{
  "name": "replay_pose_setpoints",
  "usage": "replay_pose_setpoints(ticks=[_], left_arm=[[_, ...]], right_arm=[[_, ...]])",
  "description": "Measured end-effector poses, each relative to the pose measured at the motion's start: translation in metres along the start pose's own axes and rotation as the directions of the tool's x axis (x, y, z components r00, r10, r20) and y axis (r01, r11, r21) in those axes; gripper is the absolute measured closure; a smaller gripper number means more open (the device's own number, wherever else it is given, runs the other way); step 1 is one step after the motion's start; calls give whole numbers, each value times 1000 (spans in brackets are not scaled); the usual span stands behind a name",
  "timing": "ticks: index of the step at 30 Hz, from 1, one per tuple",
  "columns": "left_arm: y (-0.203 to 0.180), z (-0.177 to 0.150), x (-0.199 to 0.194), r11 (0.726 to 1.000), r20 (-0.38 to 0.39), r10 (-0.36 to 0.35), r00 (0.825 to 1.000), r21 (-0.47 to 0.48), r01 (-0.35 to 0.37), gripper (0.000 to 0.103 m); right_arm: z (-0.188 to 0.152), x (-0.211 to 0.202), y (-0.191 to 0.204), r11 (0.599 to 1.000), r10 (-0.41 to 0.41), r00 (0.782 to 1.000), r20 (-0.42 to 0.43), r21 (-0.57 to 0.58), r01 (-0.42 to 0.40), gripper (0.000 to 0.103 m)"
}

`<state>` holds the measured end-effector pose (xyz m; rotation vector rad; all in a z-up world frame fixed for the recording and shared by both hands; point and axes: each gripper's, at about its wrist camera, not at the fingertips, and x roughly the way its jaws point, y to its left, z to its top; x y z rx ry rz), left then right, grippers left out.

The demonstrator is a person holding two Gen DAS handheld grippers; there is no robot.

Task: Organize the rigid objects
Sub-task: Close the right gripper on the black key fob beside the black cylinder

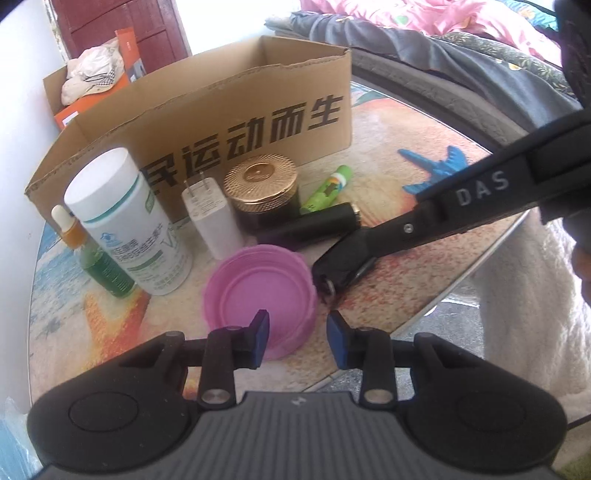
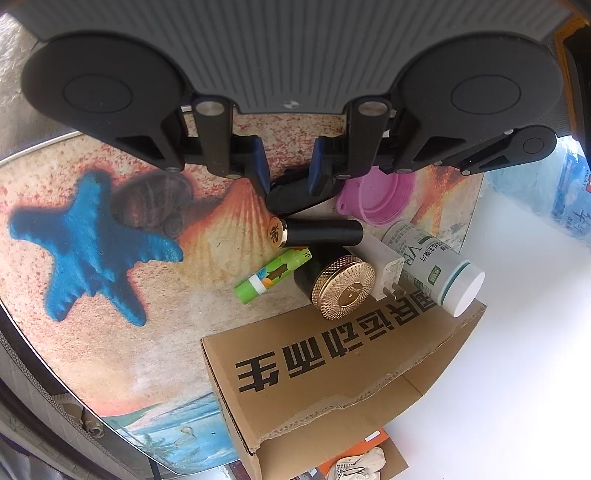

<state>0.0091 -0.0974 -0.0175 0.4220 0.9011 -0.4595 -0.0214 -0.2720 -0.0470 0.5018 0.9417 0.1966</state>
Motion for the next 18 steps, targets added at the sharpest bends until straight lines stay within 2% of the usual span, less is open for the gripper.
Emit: replay_pose_setpoints(ticks=[10,12,14,16,18], left_arm=[[41,0,4,993,-6,65,998,-100,-65,71],[46,-1,-4,993,18,48,999,-111,-46,67],[48,-2,-15,993,51,28,998,-114,-22,46],[46,-1,-26,994,85,19,996,-109,-10,42],[42,4,-34,994,116,-22,993,-100,34,42]], right_arm=[[0,1,4,1000,-28,1000,3,-12,28,80],[0,1,3,1000,-25,1000,5,-9,25,80],[1,-1,1,1000,-21,1000,11,-4,21,80],[3,-3,-2,1000,-15,1000,17,7,14,80],[6,-4,-5,1000,-10,1000,29,12,10,80]])
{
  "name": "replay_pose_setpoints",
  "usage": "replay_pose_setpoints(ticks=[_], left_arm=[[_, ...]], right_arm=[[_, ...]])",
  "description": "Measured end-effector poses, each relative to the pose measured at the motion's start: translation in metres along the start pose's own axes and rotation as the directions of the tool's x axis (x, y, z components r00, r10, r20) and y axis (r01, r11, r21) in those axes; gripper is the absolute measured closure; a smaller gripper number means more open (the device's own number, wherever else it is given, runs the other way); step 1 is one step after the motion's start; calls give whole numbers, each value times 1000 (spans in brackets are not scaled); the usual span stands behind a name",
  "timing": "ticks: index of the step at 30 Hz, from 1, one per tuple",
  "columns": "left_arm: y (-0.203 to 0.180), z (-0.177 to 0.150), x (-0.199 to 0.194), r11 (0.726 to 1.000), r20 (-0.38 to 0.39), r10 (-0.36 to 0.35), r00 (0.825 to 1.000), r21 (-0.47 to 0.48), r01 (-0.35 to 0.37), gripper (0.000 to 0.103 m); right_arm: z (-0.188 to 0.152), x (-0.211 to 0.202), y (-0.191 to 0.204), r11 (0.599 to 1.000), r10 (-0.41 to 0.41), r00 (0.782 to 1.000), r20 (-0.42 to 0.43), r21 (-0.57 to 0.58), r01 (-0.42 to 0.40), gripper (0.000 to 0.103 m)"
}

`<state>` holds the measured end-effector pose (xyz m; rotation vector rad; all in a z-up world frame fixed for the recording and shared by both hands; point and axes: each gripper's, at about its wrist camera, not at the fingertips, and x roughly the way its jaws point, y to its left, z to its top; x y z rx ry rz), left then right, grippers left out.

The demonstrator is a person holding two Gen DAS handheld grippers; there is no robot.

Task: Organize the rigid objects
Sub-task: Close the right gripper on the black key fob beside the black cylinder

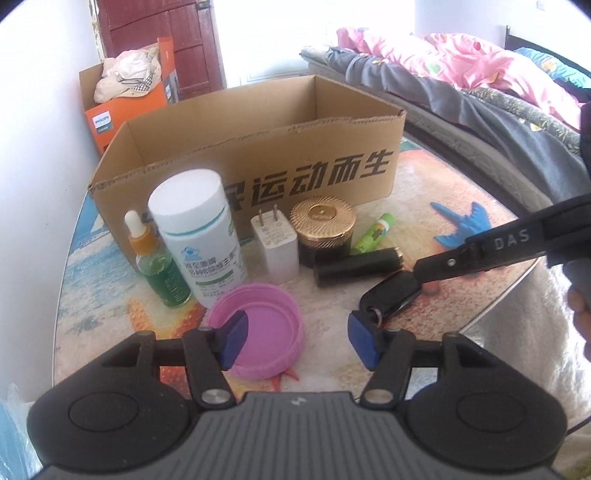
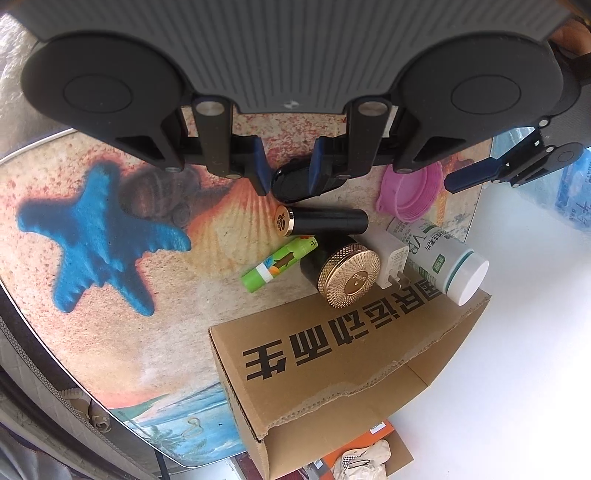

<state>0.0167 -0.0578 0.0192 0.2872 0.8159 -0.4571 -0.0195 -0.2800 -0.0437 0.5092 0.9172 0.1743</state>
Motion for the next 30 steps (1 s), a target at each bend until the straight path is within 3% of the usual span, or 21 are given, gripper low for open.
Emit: replay_pose_setpoints(ticks=[5,8,12,14,17,25,30], left_arm=[[-18,17,16,995,-17,-91,996,37,91,43],[-26,23,37,993,-72,-100,992,47,104,58],[-29,22,55,988,-113,-155,981,1,156,64],[-30,21,61,990,-120,-141,983,-8,142,63],[-29,18,62,988,-117,-153,981,-21,152,63],[-23,10,62,978,-136,-205,969,-55,199,62],[-21,13,64,977,-126,-207,970,-76,199,55]], right_arm=[[18,6,6,996,-4,1000,19,-86,5,77],[30,16,17,985,-3,1000,12,-171,5,74],[40,28,29,963,9,1000,-10,-270,-11,73],[43,37,31,954,0,999,-38,-299,-11,73],[44,42,31,951,-7,997,-74,-308,-17,72],[43,37,15,970,72,983,-170,-215,-109,72],[51,47,16,965,97,977,-189,-221,-139,71]])
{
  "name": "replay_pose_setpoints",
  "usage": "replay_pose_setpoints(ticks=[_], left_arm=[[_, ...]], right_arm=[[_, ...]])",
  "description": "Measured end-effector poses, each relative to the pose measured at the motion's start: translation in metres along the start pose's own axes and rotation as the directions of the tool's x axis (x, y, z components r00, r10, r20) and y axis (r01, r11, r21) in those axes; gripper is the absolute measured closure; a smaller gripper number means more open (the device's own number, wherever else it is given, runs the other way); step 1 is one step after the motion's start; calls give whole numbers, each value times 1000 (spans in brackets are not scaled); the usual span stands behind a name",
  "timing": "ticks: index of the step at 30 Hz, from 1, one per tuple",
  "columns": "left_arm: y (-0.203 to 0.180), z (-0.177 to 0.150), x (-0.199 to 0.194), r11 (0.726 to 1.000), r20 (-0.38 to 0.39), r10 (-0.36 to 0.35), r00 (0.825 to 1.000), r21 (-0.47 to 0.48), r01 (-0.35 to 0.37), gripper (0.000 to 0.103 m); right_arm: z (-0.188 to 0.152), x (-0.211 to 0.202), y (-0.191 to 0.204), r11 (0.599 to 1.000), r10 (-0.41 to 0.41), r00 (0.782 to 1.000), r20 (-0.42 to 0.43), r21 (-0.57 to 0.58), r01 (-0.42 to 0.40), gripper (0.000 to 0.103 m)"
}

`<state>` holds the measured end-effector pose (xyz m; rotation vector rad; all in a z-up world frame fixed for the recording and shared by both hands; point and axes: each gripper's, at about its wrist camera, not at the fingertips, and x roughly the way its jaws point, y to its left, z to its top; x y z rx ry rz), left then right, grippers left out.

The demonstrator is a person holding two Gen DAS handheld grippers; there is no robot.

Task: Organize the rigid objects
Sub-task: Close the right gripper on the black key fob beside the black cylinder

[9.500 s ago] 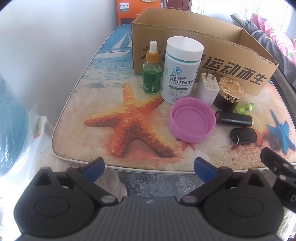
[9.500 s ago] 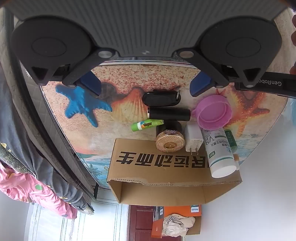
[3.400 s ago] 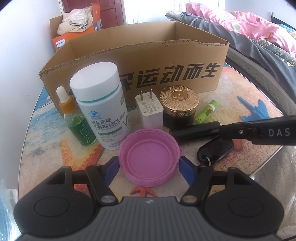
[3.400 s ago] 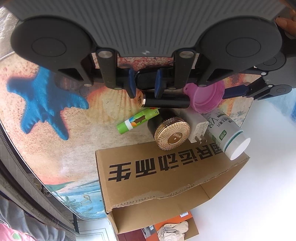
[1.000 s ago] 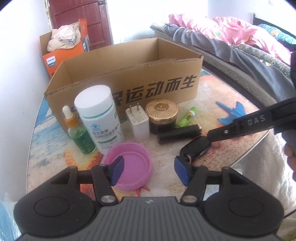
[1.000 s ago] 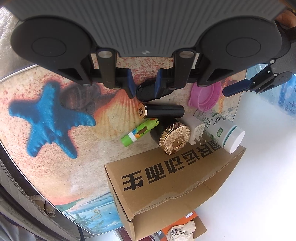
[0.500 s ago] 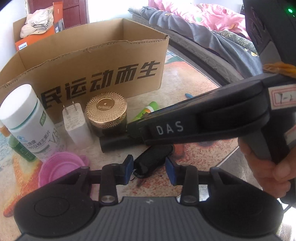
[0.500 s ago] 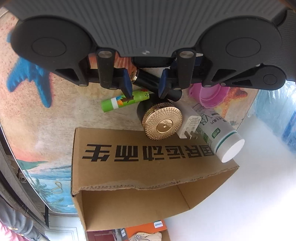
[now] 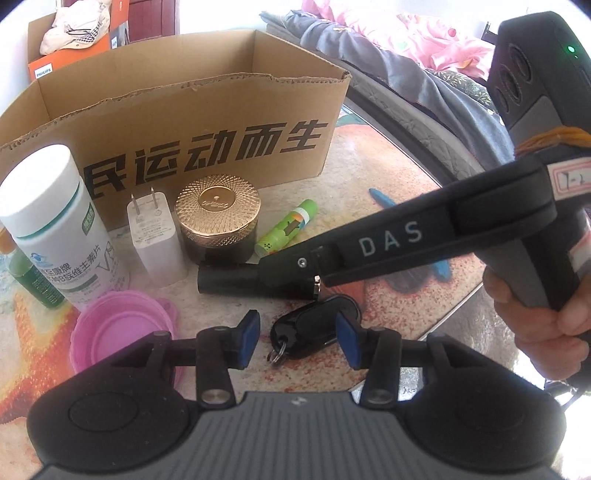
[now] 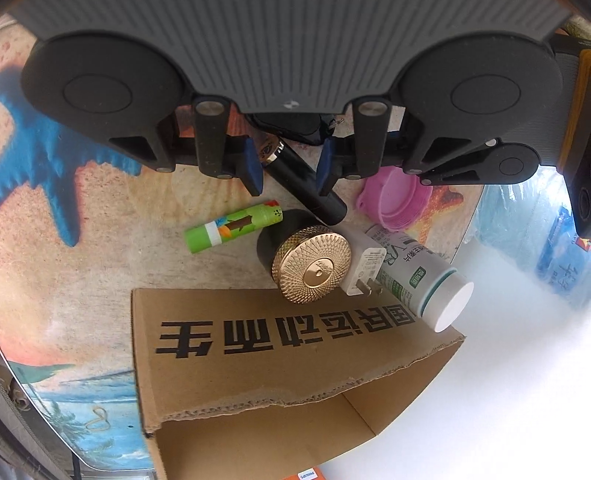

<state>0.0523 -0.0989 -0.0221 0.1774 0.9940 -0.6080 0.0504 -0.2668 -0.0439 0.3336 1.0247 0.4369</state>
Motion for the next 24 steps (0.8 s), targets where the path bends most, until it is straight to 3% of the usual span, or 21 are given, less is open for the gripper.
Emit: replay_pose_setpoints(ticks=[6,11,18,24], left_arm=[[-5,-4,-2,1000,16,6,1000,0,-6,53],[-12,-11,-3,999,31,43,999,30,-44,52],[-26,-19,-1,982,66,147,987,114,-153,52],[-23,-16,-2,984,70,141,988,102,-148,58]], right_arm=[[11,19,20,990,-20,994,-103,-141,5,73],[13,24,39,964,-72,989,-126,-262,37,75],[3,1,20,980,-142,986,-89,-152,128,77],[-16,-26,-9,986,-167,985,-41,-4,167,80]])
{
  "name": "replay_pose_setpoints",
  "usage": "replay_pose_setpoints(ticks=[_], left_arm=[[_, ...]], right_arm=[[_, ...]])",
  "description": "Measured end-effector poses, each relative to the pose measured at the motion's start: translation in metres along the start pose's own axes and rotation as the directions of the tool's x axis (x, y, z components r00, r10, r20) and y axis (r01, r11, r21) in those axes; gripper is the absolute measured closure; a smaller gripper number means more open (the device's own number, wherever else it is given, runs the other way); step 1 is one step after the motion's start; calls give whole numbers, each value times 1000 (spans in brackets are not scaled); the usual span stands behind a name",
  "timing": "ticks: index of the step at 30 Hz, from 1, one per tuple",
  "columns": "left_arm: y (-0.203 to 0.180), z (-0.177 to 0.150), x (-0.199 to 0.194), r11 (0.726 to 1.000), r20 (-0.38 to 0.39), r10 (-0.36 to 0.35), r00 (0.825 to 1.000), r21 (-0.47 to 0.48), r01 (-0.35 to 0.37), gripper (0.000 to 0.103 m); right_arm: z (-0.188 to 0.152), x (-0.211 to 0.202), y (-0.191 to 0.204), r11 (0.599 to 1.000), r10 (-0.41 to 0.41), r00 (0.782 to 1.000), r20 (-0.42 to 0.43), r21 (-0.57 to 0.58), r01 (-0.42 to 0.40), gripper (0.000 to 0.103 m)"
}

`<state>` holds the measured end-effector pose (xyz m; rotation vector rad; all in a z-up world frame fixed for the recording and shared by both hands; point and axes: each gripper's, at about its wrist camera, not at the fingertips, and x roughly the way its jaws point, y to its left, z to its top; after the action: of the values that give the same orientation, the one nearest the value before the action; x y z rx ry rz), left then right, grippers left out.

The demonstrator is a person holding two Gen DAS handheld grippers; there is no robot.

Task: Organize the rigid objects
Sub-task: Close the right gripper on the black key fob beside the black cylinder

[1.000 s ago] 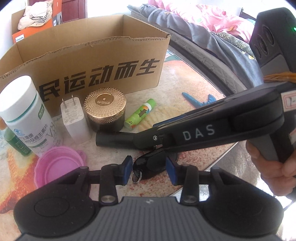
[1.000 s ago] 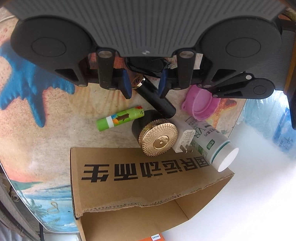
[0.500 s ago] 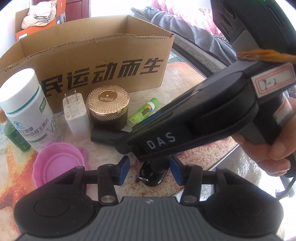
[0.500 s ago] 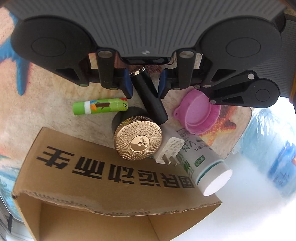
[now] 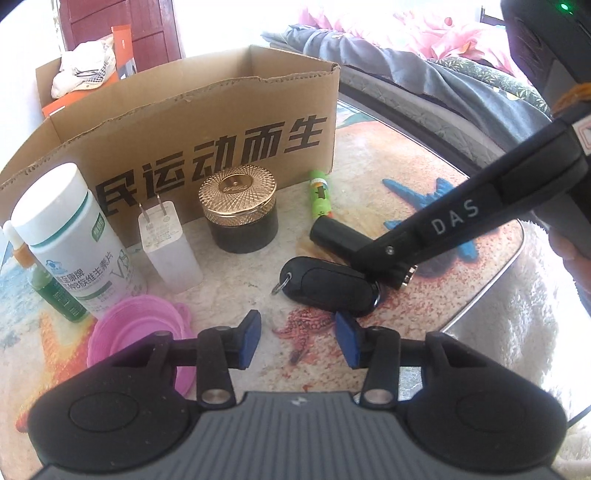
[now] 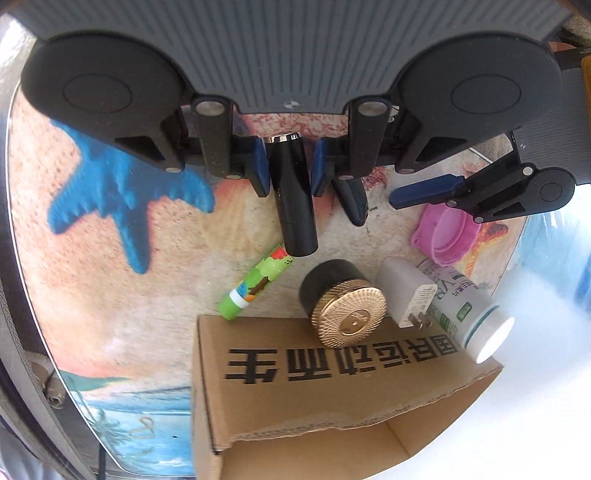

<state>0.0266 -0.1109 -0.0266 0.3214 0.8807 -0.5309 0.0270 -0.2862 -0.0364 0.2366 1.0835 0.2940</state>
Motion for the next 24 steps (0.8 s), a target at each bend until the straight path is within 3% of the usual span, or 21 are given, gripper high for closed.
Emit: replay_pose_setpoints(ticks=[4,11,14,24], left_arm=[[1,3,0,1000,-19,-6,1000,-9,6,59],[13,5,-9,989,-34,-116,993,-100,112,59],[14,7,-9,978,-24,-170,985,-125,166,59],[22,12,8,958,-39,-226,973,-187,215,65]], right_arm=[[-10,-8,-13,997,17,998,65,74,-22,79],[-12,-34,-5,995,57,982,179,75,-72,78],[-8,-25,6,989,126,981,145,56,-135,78],[1,11,19,999,37,998,42,20,-38,77]])
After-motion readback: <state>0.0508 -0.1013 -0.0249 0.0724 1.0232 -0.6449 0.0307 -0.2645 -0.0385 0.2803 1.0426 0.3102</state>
